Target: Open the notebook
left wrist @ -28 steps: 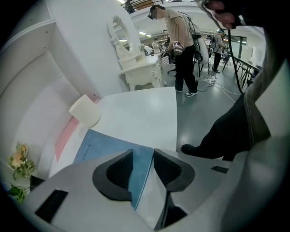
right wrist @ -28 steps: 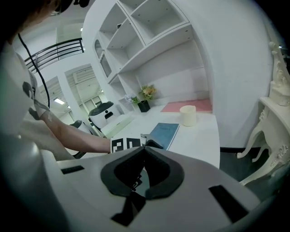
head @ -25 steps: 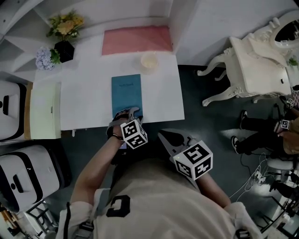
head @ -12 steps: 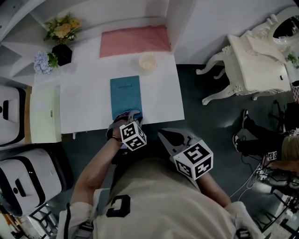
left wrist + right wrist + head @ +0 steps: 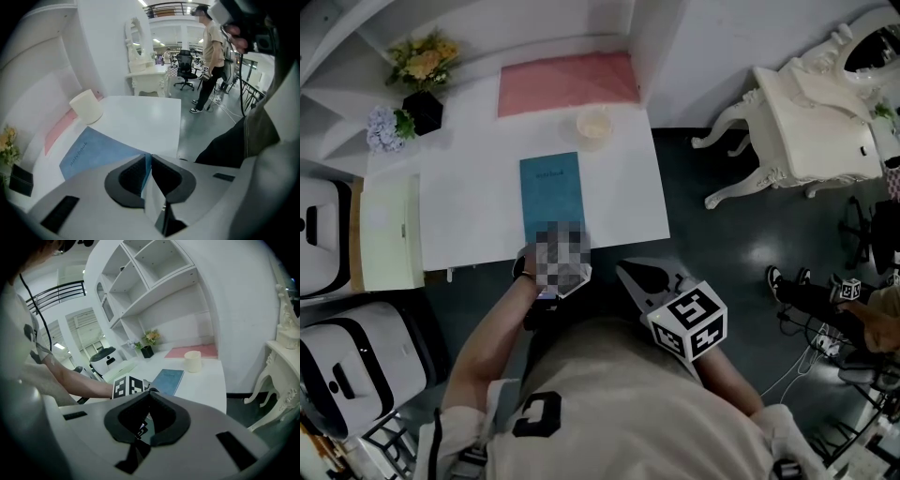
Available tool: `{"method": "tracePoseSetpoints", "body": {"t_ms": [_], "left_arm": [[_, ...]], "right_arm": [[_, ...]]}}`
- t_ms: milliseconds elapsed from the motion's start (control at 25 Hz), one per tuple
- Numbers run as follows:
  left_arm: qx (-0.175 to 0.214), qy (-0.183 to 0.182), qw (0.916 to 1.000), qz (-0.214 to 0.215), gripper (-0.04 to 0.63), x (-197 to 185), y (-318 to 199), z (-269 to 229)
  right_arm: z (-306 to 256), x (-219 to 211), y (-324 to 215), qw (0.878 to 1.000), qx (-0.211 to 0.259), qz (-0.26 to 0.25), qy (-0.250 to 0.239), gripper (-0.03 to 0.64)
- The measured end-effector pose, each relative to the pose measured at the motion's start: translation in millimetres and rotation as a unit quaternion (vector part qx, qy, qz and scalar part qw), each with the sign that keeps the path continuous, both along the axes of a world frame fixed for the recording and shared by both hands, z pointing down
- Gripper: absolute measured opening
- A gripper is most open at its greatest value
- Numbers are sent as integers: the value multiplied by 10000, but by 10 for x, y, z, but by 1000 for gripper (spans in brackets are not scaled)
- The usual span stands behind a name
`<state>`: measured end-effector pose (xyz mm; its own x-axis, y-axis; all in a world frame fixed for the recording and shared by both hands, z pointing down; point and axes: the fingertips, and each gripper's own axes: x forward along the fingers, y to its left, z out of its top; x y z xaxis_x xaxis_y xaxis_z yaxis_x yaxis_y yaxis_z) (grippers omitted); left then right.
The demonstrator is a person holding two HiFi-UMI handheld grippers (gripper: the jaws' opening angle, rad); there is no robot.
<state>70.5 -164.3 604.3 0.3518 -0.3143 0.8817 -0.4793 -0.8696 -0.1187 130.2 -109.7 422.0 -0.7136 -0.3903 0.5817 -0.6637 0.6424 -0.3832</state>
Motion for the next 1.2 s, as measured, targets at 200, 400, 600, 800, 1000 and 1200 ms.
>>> {"method": "tracePoseSetpoints", "body": {"t_ms": [200, 400, 600, 800, 1000, 1200], "left_arm": [[-349, 349, 9978, -446, 35, -23, -20, -25], [-625, 785, 9899, -999, 20, -55, -20, -49], [-774, 1274, 9780, -1458, 15, -62, -65, -78], [-929, 1592, 9665, -1786, 15, -89, -70, -160], [-1047, 1861, 9563, -1997, 14, -100, -103, -251], [-1028, 1953, 9536, -2049, 14, -125, -114, -302]], "right_arm": [[4, 40, 13, 10000, 4, 36, 9, 21], [-1, 91, 23, 10000, 25, 58, 25, 21], [-11, 97, 18, 10000, 38, 20, 21, 21], [-35, 71, 17, 10000, 62, -37, 27, 21], [-58, 59, 8, 9999, 105, -45, 46, 21], [-42, 43, 21, 9999, 94, -6, 53, 21]]}}
